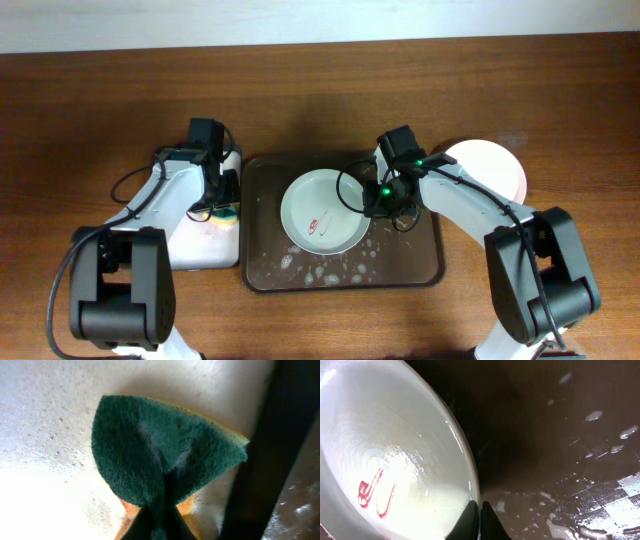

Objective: Clean dirty plates on tray and stack at the side
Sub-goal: 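Grasp the rim of the pale green plate with the right gripper, then scrub the pale green plate with the sponge in the left gripper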

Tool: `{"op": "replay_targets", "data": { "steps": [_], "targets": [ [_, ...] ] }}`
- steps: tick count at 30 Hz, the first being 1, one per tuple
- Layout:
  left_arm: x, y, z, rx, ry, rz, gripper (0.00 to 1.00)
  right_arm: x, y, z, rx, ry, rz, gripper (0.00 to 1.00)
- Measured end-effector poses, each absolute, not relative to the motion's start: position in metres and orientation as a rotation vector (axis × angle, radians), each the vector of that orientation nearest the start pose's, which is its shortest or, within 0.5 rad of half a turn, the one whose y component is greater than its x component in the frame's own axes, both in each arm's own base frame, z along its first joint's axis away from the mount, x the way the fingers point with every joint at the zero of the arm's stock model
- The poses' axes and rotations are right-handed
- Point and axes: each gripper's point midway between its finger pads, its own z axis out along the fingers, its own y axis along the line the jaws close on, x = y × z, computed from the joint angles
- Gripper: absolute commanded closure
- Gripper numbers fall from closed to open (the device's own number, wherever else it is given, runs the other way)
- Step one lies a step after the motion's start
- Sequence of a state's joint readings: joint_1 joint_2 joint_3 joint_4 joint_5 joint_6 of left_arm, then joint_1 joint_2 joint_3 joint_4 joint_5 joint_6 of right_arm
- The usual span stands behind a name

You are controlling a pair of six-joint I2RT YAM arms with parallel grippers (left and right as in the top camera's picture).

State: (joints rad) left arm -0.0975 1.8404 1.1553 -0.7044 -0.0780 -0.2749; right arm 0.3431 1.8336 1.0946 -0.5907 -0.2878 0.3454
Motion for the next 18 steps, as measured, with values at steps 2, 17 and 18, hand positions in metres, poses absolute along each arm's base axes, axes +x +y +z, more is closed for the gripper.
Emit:
{"op": "replay_targets", "data": {
  "steps": [2,17,18],
  "targets": [
    [0.358,-0.020,0.011,-0.279,2.936,0.076,0.95,0.329,0.169,0.016,-0.049,2.967,0.525,0.96],
    [0.359,-0.014,0.093,-0.299,2.722,0.059,1.00,0.328,0.168,0.015,-0.042,2.974,0.520,0.96],
    [0.360,-0.013,0.101,-0.300,2.698,0.061,1.00,0.328,0.168,0.015,-0.042,2.974,0.519,0.96]
  ]
}}
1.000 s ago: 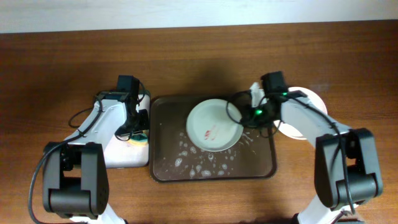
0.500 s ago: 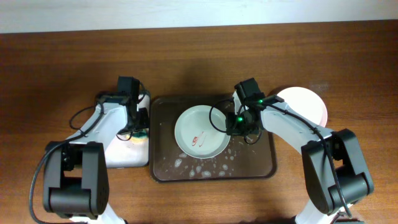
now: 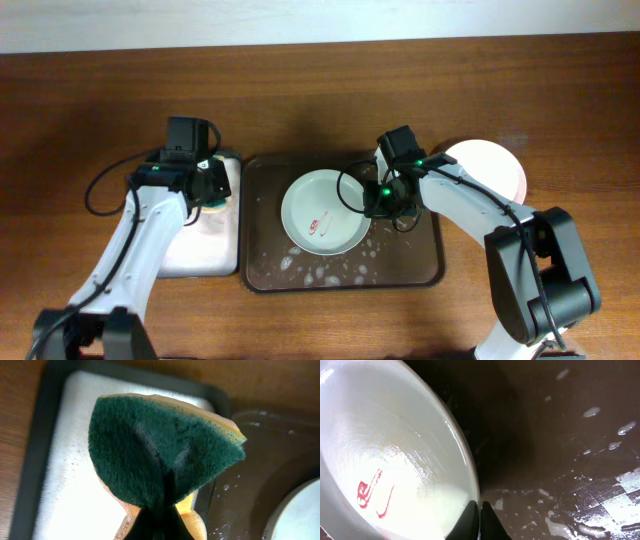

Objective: Clean dirty plates on tray and stack at the side
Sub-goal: 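Scrub the pale green plate with the sponge in the left gripper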

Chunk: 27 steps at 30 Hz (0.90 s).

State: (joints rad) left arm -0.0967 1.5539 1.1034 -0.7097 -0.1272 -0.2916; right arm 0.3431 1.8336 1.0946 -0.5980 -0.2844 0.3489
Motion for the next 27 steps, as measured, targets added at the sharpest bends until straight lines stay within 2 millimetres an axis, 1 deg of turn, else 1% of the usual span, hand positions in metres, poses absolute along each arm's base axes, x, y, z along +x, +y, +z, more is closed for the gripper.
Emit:
{"op": "replay_targets", "data": {
  "steps": [3,4,6,10,14,16,19,20,21,22,23,24,26,27],
  "targets": [
    [0.366,-0.010,0.133,-0.304,2.585,0.055,1.00,0.328,0.168,0.015,-0.043,2.975,0.519,0.96],
    [0.366,-0.009,0.138,-0.307,2.566,0.060,1.00,0.328,0.168,0.015,-0.041,2.975,0.519,0.96],
    [0.367,0.001,0.157,-0.328,2.495,0.117,1.00,0.328,0.168,0.015,-0.042,2.976,0.519,0.96],
    [0.368,0.021,0.176,-0.374,2.409,0.247,1.00,0.328,0.168,0.015,-0.041,2.976,0.519,0.96],
    [0.367,0.031,0.179,-0.399,2.385,0.321,1.00,0.328,0.168,0.015,-0.041,2.975,0.519,0.96],
    [0.363,0.031,0.176,-0.393,2.408,0.321,1.00,0.328,0.168,0.015,-0.037,2.976,0.519,0.96],
    [0.355,0.020,0.156,-0.365,2.478,0.252,1.00,0.328,0.168,0.015,-0.031,2.976,0.520,0.96],
    [0.342,0.014,0.127,-0.358,2.576,0.226,1.00,0.328,0.168,0.015,-0.031,2.977,0.520,0.96],
    [0.335,0.007,0.109,-0.330,2.648,0.186,1.00,0.328,0.168,0.015,-0.031,2.977,0.520,0.96],
    [0.331,-0.009,0.095,-0.238,2.720,0.071,1.00,0.328,0.168,0.015,-0.031,2.977,0.520,0.96],
    [0.329,-0.029,0.087,-0.122,2.764,-0.069,1.00,0.328,0.168,0.015,-0.031,2.977,0.520,0.96],
    [0.329,-0.035,0.086,-0.108,2.768,-0.116,1.00,0.328,0.168,0.015,-0.030,2.977,0.520,0.96],
    [0.326,-0.007,0.085,-0.354,2.752,0.045,1.00,0.326,0.168,0.015,-0.026,2.985,0.518,0.96],
    [0.333,-0.001,0.088,-0.397,2.711,0.057,1.00,0.325,0.168,0.015,-0.024,2.988,0.517,0.96]
  ]
}}
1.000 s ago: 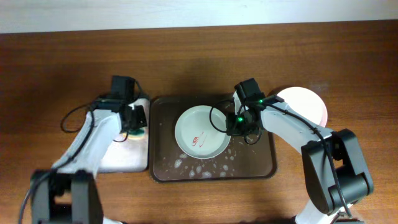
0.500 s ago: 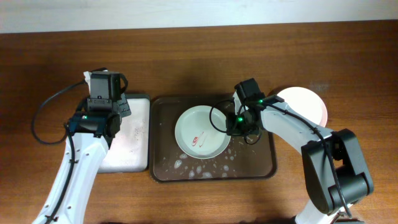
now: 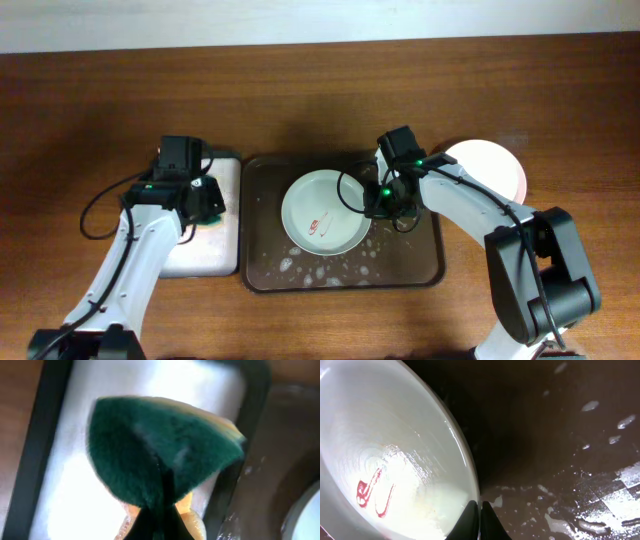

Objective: Clean dirty plates on tray and stack at the side
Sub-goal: 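Scrub the pale green plate with the sponge in the left gripper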

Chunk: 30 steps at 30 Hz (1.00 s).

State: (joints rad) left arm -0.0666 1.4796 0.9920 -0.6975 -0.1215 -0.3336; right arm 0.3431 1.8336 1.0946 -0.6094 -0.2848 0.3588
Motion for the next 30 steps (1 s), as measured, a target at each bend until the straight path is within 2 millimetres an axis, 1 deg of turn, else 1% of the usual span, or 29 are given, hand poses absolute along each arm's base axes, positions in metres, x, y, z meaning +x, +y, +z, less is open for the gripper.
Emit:
{"op": "replay_targets", "data": {
  "steps": [3,4,5,6,8,9,11,12,14,16,18,19,20,22,24,26,30],
  "targets": [
    [0.336,-0.005,0.089,-0.403,2.702,0.027,1.00,0.325,0.168,0.015,-0.024,2.988,0.517,0.96],
    [0.342,-0.014,0.092,-0.360,2.687,-0.040,1.00,0.325,0.168,0.015,-0.024,2.988,0.517,0.96],
    [0.344,-0.022,0.093,-0.328,2.686,-0.098,1.00,0.325,0.168,0.015,-0.024,2.988,0.517,0.96],
    [0.350,-0.035,0.096,-0.285,2.669,-0.190,1.00,0.325,0.168,0.015,-0.024,2.988,0.517,0.96],
    [0.353,-0.049,0.099,-0.239,2.657,-0.268,1.00,0.325,0.168,0.015,-0.024,2.988,0.517,0.96],
    [0.352,-0.066,0.101,-0.182,2.655,-0.322,1.00,0.325,0.168,0.015,-0.024,2.988,0.517,0.96],
    [0.347,-0.091,0.101,-0.130,2.668,-0.386,1.00,0.325,0.168,0.015,-0.024,2.988,0.517,0.95],
    [0.344,-0.106,0.102,-0.118,2.672,-0.418,1.00,0.325,0.168,0.015,-0.025,2.988,0.517,0.89],
    [0.340,-0.138,0.096,-0.081,2.689,-0.475,1.00,0.325,0.168,0.015,-0.021,2.989,0.517,0.87],
    [0.335,-0.181,0.076,-0.003,2.726,-0.575,1.00,0.324,0.167,0.014,-0.022,2.992,0.515,0.87],
    [0.331,-0.211,0.062,0.050,2.741,-0.667,1.00,0.324,0.167,0.014,-0.022,2.994,0.515,0.87],
    [0.327,-0.222,0.055,0.059,2.760,-0.692,1.00,0.325,0.167,0.014,-0.023,2.992,0.515,0.87],
    [0.323,-0.237,0.046,0.069,2.772,-0.727,1.00,0.324,0.167,0.014,-0.022,2.992,0.515,0.87],
    [0.316,-0.254,0.037,0.096,2.789,-0.769,1.00,0.324,0.167,0.014,-0.023,2.993,0.515,0.87],
    [0.310,-0.263,0.030,0.112,2.808,-0.779,1.00,0.324,0.167,0.014,-0.022,2.995,0.514,0.87],
    [0.307,-0.259,0.018,0.101,2.847,-0.731,1.00,0.324,0.167,0.014,-0.021,2.996,0.514,0.87],
    [0.317,-0.229,0.012,0.040,2.850,-0.420,1.00,0.323,0.168,0.015,-0.023,2.997,0.526,0.87]
  ]
}}
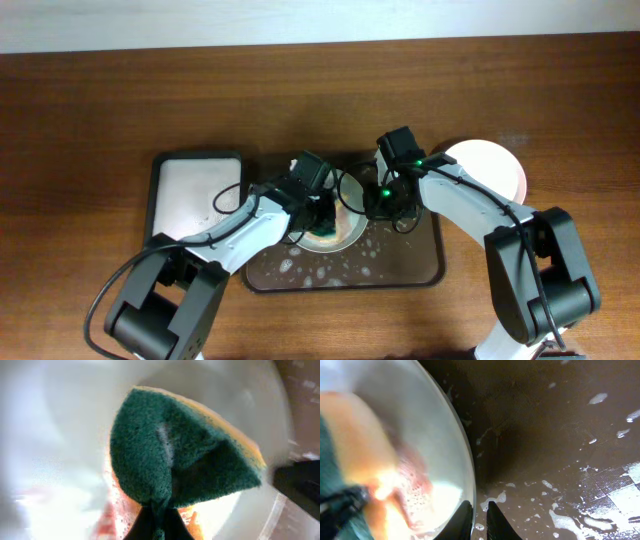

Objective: Clean dirty plates on tray and stack at the side
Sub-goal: 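Scrub the pale green plate with the sponge in the left gripper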

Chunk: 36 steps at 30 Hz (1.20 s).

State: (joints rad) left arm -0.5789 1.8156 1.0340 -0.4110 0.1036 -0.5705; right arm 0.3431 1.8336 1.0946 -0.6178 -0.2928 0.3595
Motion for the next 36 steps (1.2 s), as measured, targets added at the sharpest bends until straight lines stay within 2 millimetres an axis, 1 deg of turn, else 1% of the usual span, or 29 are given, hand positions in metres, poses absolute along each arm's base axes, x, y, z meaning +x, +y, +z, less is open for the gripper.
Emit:
{"op": "replay_targets", "data": {
  "steps": [1,2,3,5,7,8,9,10,11,12,14,15,16,18,20,21,24,25,27,28,29,30,31,32,33,34,35,36],
  "targets": [
    [0.324,-0.216,0.013,0.021,2.821,-0.308,1.00,0.323,0.168,0.015,-0.023,2.999,0.525,0.87],
    [0.326,-0.212,0.014,0.014,2.807,-0.270,1.00,0.321,0.167,0.014,-0.021,3.005,0.522,0.87],
    [0.331,-0.203,0.015,0.008,2.781,-0.197,1.00,0.320,0.167,0.014,-0.018,3.012,0.521,0.87],
    [0.334,-0.193,0.019,0.010,2.758,-0.125,1.00,0.317,0.167,0.013,-0.017,3.024,0.516,0.86],
    [0.337,-0.186,0.030,0.008,2.728,-0.083,1.00,0.316,0.167,0.013,-0.018,3.028,0.510,0.86],
    [0.341,-0.183,0.046,-0.003,2.682,-0.086,1.00,0.316,0.165,0.012,-0.016,3.032,0.494,0.86],
    [0.346,-0.183,0.067,-0.019,2.628,-0.112,1.00,0.316,0.164,0.012,-0.014,3.032,0.485,0.86],
    [0.351,-0.183,0.097,-0.036,2.553,-0.159,1.00,0.316,0.164,0.012,-0.015,3.032,0.483,0.86],
    [0.352,-0.185,0.111,-0.039,2.522,-0.189,1.00,0.316,0.163,0.012,-0.014,3.032,0.480,0.86],
    [0.352,-0.188,0.118,-0.035,2.511,-0.228,1.00,0.316,0.163,0.012,-0.015,3.031,0.479,0.86],
    [0.347,-0.197,0.112,-0.010,2.548,-0.281,1.00,0.316,0.163,0.012,-0.015,3.031,0.480,0.86],
    [0.345,-0.201,0.104,0.003,2.577,-0.302,1.00,0.316,0.163,0.012,-0.014,3.031,0.480,0.86],
    [0.340,-0.207,0.084,0.021,2.641,-0.321,1.00,0.316,0.163,0.012,-0.014,3.031,0.480,0.86],
    [0.334,-0.220,0.057,0.045,2.721,-0.381,1.00,0.316,0.163,0.012,-0.014,3.030,0.479,0.86],
    [0.323,-0.229,0.020,0.069,2.832,-0.426,1.00,0.316,0.163,0.012,-0.015,3.031,0.479,0.86],
    [0.322,-0.230,0.019,0.071,2.837,-0.432,1.00,0.316,0.162,0.012,-0.013,3.031,0.469,0.86],
    [0.327,-0.214,0.018,0.054,2.825,-0.284,1.00,0.316,0.162,0.012,-0.013,3.031,0.468,0.86],
    [0.334,-0.202,0.019,0.042,2.807,-0.203,1.00,0.316,0.162,0.012,-0.012,3.032,0.468,0.86],
    [0.338,-0.193,0.023,0.060,2.806,-0.149,1.00,0.316,0.162,0.011,-0.012,3.034,0.467,0.86],
    [0.341,-0.191,0.029,0.081,2.797,-0.136,1.00,0.315,0.162,0.011,-0.012,3.035,0.467,0.85],
    [0.346,-0.190,0.041,0.097,2.773,-0.127,1.00,0.315,0.161,0.011,-0.011,3.038,0.466,0.75],
    [0.351,-0.189,0.061,0.098,2.734,-0.134,1.00,0.314,0.160,0.011,-0.017,3.041,0.456,0.72],
    [0.356,-0.184,0.092,0.085,2.673,-0.152,1.00,0.313,0.159,0.010,-0.009,3.046,0.446,0.72],
    [0.354,-0.176,0.109,0.070,2.653,-0.151,1.00,0.314,0.159,0.010,-0.008,3.045,0.441,0.72],
    [0.352,-0.167,0.117,0.051,2.655,-0.140,1.00,0.314,0.158,0.010,-0.009,3.045,0.440,0.72],
    [0.351,-0.151,0.121,0.013,2.666,-0.115,1.00,0.314,0.158,0.010,-0.008,3.043,0.436,0.72],
    [0.351,-0.115,0.116,-0.078,2.711,-0.041,1.00,0.316,0.158,0.010,-0.009,3.036,0.437,0.73],
    [0.352,-0.108,0.115,-0.092,2.714,-0.028,1.00,0.317,0.159,0.011,-0.010,3.032,0.438,0.73]
  ]
}}
